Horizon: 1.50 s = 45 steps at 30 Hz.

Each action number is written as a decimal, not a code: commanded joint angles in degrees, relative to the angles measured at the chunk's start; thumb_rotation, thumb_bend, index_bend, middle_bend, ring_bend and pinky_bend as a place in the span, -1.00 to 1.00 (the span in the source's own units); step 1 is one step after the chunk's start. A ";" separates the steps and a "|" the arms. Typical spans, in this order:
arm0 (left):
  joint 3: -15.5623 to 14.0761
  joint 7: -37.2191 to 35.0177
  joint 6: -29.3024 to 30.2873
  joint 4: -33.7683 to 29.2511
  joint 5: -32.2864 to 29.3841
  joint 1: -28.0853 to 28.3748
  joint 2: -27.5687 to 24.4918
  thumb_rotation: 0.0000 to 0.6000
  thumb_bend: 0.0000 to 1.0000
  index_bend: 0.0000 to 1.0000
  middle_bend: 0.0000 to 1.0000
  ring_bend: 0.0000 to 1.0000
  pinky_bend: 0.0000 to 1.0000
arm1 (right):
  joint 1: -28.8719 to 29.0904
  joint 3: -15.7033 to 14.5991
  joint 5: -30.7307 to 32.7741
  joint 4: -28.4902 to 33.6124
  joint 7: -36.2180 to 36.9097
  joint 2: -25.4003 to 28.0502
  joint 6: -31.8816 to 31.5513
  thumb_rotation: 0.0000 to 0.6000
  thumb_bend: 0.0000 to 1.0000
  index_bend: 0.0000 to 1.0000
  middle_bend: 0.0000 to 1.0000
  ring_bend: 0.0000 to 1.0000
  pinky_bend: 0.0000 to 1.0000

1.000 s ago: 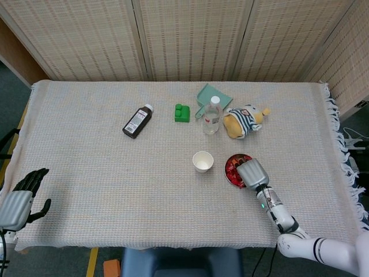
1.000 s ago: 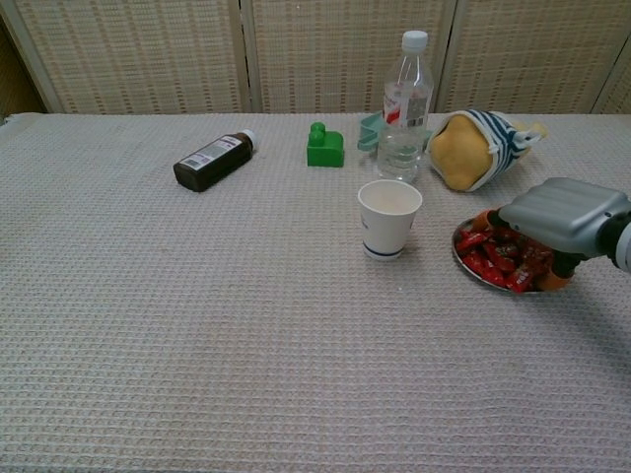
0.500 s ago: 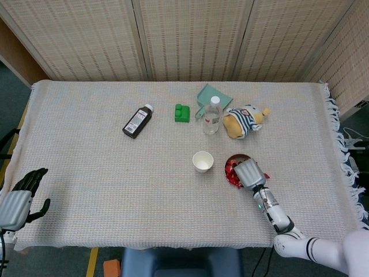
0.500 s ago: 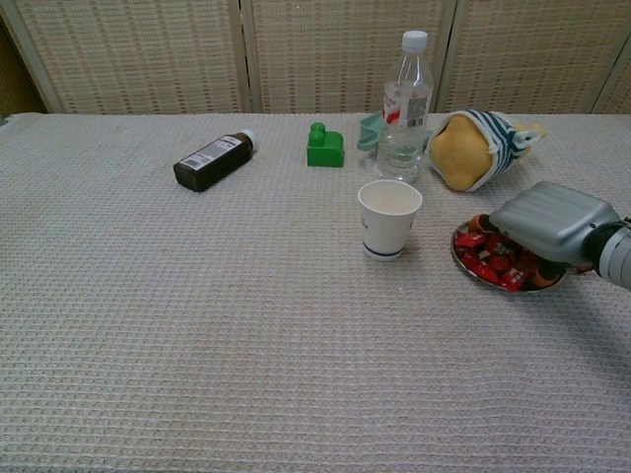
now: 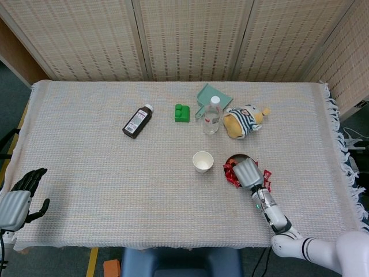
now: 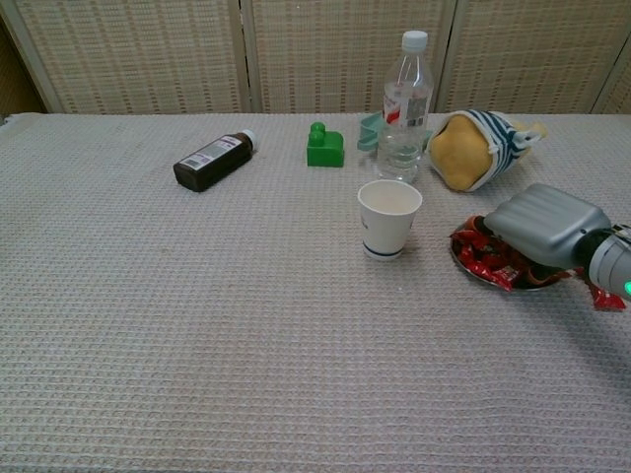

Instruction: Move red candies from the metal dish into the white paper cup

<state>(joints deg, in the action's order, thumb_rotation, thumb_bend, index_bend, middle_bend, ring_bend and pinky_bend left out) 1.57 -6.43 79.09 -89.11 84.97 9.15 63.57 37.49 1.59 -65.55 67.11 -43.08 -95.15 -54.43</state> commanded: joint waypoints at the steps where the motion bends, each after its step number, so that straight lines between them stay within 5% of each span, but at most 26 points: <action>1: -0.01 -0.04 0.10 -0.05 0.06 -0.04 -0.04 1.00 -0.09 -1.00 -0.92 -0.90 -0.64 | -0.14 0.20 -0.86 -0.24 0.73 -0.20 -0.77 1.00 -0.34 0.53 0.44 0.27 0.62; 24: 0.04 -0.14 0.51 -0.02 0.22 -0.23 -0.05 1.00 -0.09 -1.00 -0.92 -0.90 -0.64 | -1.64 1.25 -7.37 -2.07 7.32 -0.30 -5.01 1.00 -0.27 0.81 0.62 0.37 0.68; 39: -0.10 -0.28 0.98 -0.16 0.80 -0.37 -0.15 1.00 -0.09 -1.00 -0.92 -0.90 -0.63 | -2.28 3.86 -10.02 6.68 10.49 4.82 -9.27 1.00 -0.27 0.82 0.64 0.38 0.68; 45: -0.09 -0.57 1.13 -0.21 0.98 -0.38 -0.23 1.00 -0.09 -1.00 -0.92 -0.90 -0.64 | 1.60 8.17 -9.64 14.36 8.43 6.17 -7.73 1.00 -0.27 0.82 0.64 0.38 0.68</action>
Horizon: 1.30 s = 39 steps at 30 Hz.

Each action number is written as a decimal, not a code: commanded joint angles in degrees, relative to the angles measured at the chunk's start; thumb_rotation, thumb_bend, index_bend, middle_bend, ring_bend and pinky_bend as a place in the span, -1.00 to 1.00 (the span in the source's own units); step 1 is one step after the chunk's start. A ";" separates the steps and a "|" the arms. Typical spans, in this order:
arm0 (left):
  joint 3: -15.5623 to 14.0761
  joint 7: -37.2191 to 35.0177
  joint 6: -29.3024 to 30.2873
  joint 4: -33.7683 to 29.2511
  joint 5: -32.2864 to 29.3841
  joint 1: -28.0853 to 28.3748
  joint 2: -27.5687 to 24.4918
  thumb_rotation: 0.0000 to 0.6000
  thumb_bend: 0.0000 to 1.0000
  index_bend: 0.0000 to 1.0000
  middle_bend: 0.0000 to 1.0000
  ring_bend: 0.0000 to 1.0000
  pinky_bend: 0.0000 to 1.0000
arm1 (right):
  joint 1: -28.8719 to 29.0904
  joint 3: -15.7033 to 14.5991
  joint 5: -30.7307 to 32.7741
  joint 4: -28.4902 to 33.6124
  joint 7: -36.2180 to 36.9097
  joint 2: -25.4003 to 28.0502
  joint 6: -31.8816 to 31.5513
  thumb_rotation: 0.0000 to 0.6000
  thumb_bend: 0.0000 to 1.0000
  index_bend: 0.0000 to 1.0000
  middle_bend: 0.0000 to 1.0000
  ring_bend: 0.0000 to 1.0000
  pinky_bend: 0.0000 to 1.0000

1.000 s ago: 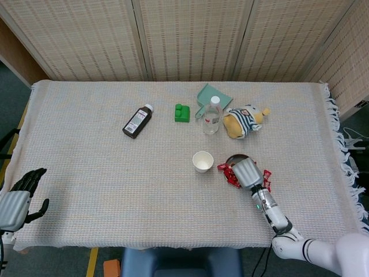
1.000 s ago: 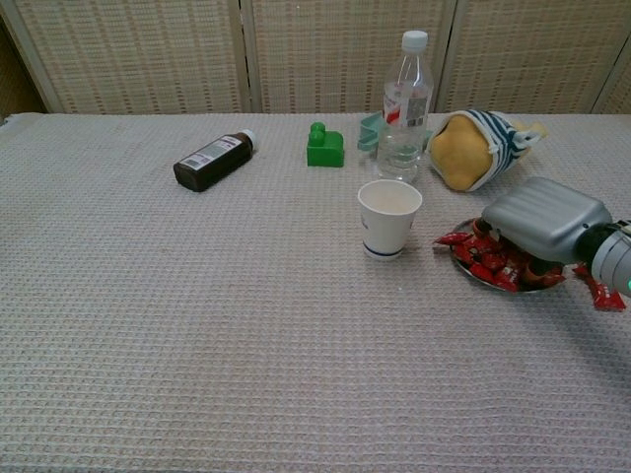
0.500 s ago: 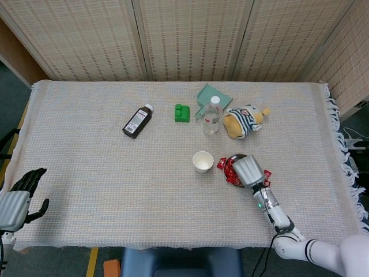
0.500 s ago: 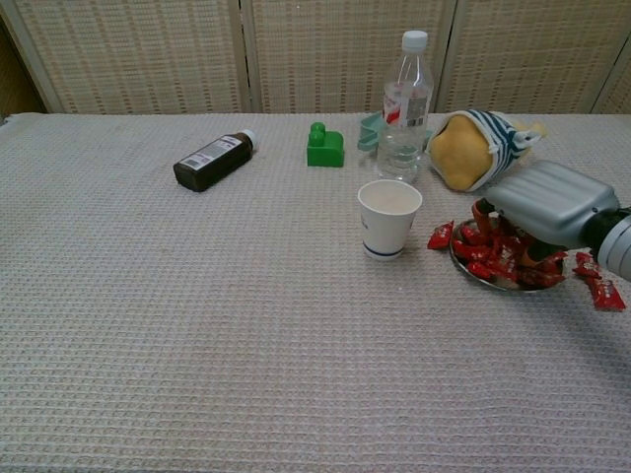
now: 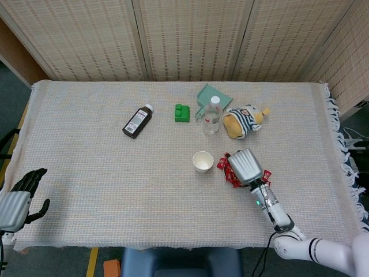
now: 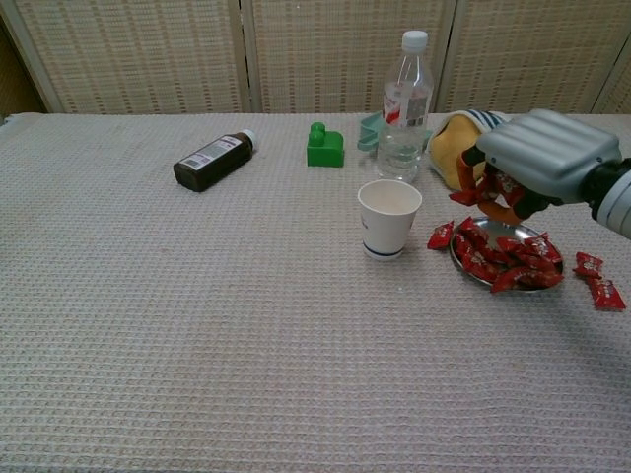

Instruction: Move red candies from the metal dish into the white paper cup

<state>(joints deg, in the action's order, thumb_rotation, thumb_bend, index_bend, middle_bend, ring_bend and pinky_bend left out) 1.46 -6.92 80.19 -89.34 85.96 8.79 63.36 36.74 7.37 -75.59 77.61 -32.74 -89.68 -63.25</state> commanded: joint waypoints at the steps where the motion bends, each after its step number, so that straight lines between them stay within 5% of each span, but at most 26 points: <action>1: 0.04 -0.15 0.07 0.03 -0.03 -0.03 -0.04 1.00 -0.09 -1.00 -0.92 -0.90 -0.64 | 2.88 2.79 0.76 4.51 -2.61 0.56 1.49 1.00 -0.27 0.82 0.64 0.38 0.68; 9: 0.07 -1.14 0.47 0.15 0.11 -0.24 -0.40 1.00 -0.09 -1.00 -0.92 -0.90 -0.64 | 7.46 5.69 5.99 5.22 -10.08 -3.29 4.45 1.00 -0.27 0.82 0.64 0.38 0.68; 22: 0.03 -2.28 0.69 0.42 0.23 -0.44 -0.71 1.00 -0.09 -1.00 -0.91 -0.90 -0.63 | 10.26 5.33 12.65 2.71 -17.37 -6.31 5.35 1.00 -0.29 0.69 0.64 0.37 0.67; 25: -0.01 -2.19 0.58 0.40 0.32 -0.37 -0.68 1.00 -0.09 -1.00 -0.91 -0.90 -0.64 | 10.61 4.72 12.81 3.02 -18.04 -5.81 5.49 1.00 -0.29 0.47 0.61 0.34 0.64; 33: 0.03 -2.22 0.55 0.40 0.28 -0.36 -0.66 1.00 -0.09 -1.00 -0.91 -0.90 -0.63 | 11.25 4.19 16.44 4.93 -20.85 -4.70 5.44 1.00 -0.33 -0.30 -0.04 -0.03 0.51; 39: 0.05 -2.50 0.52 0.46 0.25 -0.36 -0.73 1.00 -0.09 -1.00 -0.91 -0.90 -0.63 | 11.82 3.84 16.94 5.95 -20.61 -4.16 5.16 1.00 -0.41 -0.50 -0.18 -0.12 0.50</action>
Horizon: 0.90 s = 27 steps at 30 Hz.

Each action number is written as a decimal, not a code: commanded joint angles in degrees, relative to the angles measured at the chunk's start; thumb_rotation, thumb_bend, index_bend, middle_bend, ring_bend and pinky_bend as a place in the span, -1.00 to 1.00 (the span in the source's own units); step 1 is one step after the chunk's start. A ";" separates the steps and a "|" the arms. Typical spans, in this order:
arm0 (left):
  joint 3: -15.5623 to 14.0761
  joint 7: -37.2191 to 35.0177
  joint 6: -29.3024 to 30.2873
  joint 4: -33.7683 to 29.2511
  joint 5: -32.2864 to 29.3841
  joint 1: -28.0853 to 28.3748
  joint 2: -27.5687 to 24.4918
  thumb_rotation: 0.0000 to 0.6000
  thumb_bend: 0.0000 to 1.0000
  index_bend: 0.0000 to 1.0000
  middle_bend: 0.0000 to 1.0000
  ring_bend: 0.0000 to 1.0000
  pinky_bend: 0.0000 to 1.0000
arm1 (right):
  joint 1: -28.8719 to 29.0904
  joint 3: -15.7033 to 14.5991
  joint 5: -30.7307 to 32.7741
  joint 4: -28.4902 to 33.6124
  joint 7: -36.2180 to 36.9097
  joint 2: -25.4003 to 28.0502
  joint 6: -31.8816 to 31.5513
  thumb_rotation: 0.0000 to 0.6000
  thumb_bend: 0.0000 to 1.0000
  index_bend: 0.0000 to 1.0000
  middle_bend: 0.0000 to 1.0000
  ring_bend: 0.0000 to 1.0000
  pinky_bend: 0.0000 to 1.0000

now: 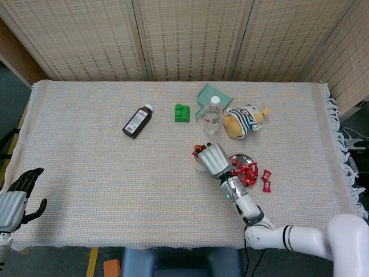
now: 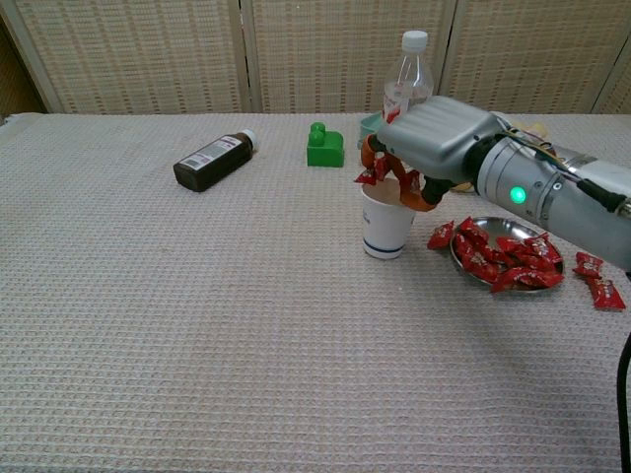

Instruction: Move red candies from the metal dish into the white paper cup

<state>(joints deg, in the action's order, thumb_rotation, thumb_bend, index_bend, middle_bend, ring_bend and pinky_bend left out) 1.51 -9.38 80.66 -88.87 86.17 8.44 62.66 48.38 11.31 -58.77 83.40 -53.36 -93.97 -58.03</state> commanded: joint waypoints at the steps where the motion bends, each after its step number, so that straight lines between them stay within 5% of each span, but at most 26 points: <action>1: -0.01 -0.08 0.10 -0.01 0.08 -0.04 -0.03 1.00 -0.09 -1.00 -0.91 -0.90 -0.63 | 0.31 -0.16 0.20 0.24 -0.17 0.20 -0.14 1.00 -0.41 -0.50 -0.18 -0.12 0.50; 17: -0.07 -0.32 0.48 -0.12 0.49 -0.15 -0.17 1.00 -0.09 -1.00 -0.91 -0.90 -0.63 | 0.04 -3.25 -0.44 4.95 -0.46 3.19 -1.66 1.00 -0.41 -0.49 -0.18 -0.11 0.50; 27: -0.16 -0.40 0.66 -0.22 0.73 -0.21 -0.26 1.00 -0.09 -1.00 -0.91 -0.89 -0.62 | -0.77 -4.86 2.03 9.23 -2.15 5.52 -2.99 1.00 -0.47 -0.83 -0.38 -0.21 0.49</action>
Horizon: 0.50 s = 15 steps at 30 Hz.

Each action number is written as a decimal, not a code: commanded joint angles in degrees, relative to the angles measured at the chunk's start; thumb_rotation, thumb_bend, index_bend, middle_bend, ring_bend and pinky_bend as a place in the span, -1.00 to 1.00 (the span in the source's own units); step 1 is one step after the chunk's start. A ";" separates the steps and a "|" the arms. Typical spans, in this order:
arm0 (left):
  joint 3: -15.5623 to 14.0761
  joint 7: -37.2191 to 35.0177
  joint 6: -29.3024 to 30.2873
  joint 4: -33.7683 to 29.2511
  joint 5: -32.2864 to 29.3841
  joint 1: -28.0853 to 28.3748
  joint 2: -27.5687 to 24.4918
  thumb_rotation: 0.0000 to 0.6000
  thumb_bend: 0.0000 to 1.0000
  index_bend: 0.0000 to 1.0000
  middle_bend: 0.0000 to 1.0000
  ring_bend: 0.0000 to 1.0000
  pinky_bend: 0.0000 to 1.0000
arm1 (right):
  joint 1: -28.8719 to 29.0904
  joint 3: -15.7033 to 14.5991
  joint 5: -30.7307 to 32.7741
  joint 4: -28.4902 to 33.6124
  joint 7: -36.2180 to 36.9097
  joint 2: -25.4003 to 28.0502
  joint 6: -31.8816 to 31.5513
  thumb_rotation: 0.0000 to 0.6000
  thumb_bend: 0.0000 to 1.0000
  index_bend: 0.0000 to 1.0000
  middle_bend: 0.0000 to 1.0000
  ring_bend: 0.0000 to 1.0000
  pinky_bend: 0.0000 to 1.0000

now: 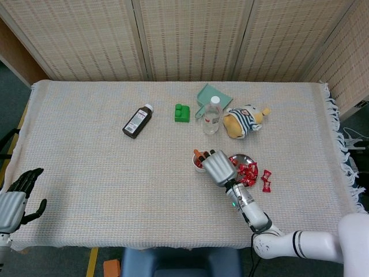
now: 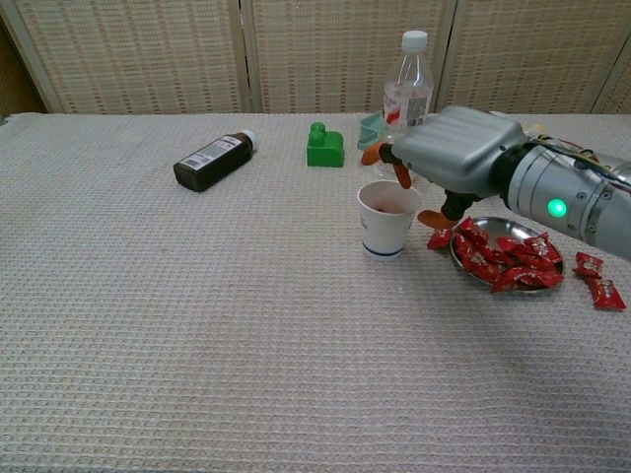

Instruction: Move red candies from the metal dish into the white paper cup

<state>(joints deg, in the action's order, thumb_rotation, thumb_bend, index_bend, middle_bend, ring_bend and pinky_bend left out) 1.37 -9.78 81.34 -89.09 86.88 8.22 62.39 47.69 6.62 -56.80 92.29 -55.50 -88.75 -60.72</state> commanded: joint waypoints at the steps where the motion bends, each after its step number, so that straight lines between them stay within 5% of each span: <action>1: -0.01 0.03 -0.04 0.01 0.03 0.03 0.02 1.00 -0.09 -1.00 -0.90 -0.89 -0.62 | -0.13 -0.24 -0.14 0.49 0.08 0.39 -0.53 1.00 -0.47 -0.85 -0.39 -0.21 0.49; 7: -0.03 0.18 0.20 0.03 0.12 -0.07 0.03 1.00 -0.09 -1.00 -0.89 -0.88 -0.62 | -2.60 -1.30 -4.66 2.30 5.34 2.21 -3.73 1.00 -0.48 -0.88 -0.42 -0.21 0.49; 15: -0.20 1.00 -0.19 -0.26 0.19 0.06 0.21 1.00 -0.09 -1.00 -0.88 -0.87 -0.61 | -8.58 -6.99 -7.02 2.94 8.73 7.68 -6.16 1.00 -0.58 -0.89 -0.50 -0.23 0.49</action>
<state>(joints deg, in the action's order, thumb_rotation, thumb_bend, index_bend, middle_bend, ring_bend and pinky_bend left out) 1.19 -8.82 81.17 -89.31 87.04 8.26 62.57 40.01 0.61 -63.44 95.32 -47.33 -81.75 -66.75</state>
